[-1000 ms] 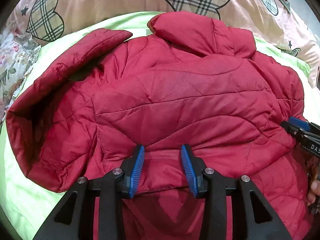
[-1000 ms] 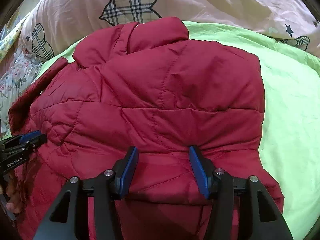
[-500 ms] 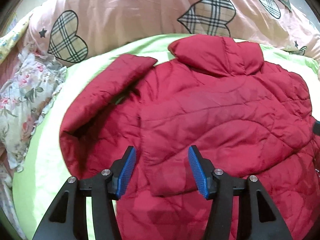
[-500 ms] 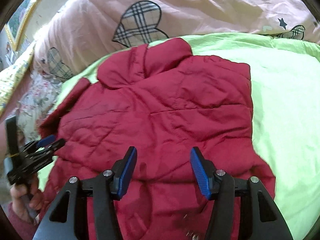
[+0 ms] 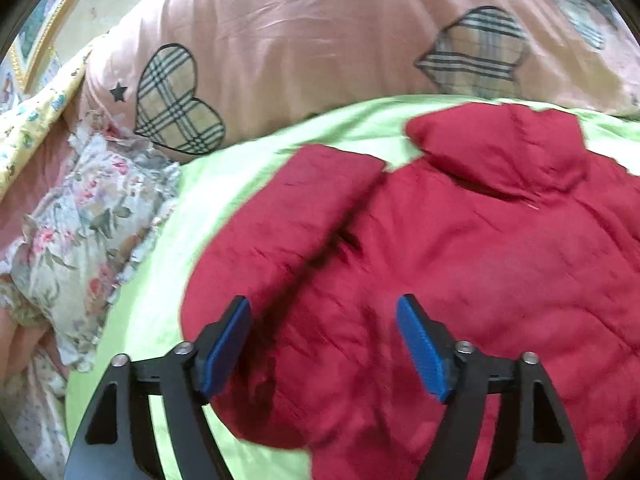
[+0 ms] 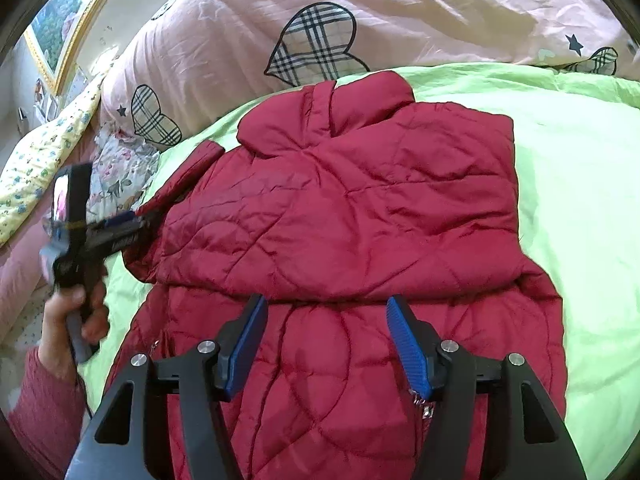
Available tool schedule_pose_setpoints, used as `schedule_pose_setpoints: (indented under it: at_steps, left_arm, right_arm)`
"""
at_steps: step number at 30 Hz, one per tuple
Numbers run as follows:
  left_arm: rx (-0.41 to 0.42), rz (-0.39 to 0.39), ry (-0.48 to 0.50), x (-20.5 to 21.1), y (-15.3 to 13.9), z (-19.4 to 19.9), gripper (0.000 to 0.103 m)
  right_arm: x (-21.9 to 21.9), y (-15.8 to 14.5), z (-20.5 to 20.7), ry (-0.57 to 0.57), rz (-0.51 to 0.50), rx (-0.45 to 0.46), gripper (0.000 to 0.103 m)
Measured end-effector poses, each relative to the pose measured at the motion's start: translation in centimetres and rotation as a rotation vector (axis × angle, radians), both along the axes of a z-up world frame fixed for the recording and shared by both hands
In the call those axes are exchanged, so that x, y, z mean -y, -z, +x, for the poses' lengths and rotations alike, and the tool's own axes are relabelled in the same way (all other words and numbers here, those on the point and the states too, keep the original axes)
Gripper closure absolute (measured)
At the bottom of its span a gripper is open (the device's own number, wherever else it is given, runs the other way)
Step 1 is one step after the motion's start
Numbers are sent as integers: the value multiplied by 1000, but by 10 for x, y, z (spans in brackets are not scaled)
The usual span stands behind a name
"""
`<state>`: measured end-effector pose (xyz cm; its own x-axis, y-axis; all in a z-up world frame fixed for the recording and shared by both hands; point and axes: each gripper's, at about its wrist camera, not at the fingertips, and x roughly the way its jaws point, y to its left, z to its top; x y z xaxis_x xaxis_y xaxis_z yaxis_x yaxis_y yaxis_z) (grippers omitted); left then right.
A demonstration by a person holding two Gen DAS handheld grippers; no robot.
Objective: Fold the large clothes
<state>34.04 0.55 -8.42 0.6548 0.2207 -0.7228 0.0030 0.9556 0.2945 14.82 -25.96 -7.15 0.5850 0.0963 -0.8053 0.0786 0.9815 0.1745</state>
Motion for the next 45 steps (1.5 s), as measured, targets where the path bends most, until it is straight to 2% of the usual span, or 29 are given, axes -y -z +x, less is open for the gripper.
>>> schedule_pose_setpoints:
  at_steps: [4, 7, 9, 11, 14, 22, 28, 32, 38, 45]
  left_arm:
    - [-58, 54, -67, -12, 17, 41, 24]
    - [-125, 61, -89, -17, 38, 69, 24]
    - [-141, 61, -99, -19, 45, 83, 28]
    - [-156, 41, -109, -23, 46, 97, 67]
    - [-144, -62, -114, -35, 36, 100, 89]
    - [-26, -314, -65, -61, -7, 55, 93]
    - [25, -442, -8, -63, -25, 8, 93]
    - [45, -510, 41, -54, -36, -22, 93]
    - [59, -570, 134, -21, -47, -55, 93]
    - [34, -615, 229, 18, -40, -76, 93]
  right_arm:
    - [-2, 2, -1, -7, 5, -10, 39]
    - [-4, 2, -1, -9, 16, -11, 39]
    - [-4, 2, -1, -11, 20, -10, 39]
    - [-4, 3, 0, -10, 21, -12, 39]
    - [-4, 5, 0, -12, 23, -14, 39]
    - [-3, 4, -1, -9, 25, -6, 39]
    - [0, 1, -8, 2, 32, -5, 39]
    - [5, 0, -13, 18, 42, -4, 39]
    - [14, -6, -21, 38, 56, 12, 39]
    - [37, -12, -30, 85, 140, 30, 39]
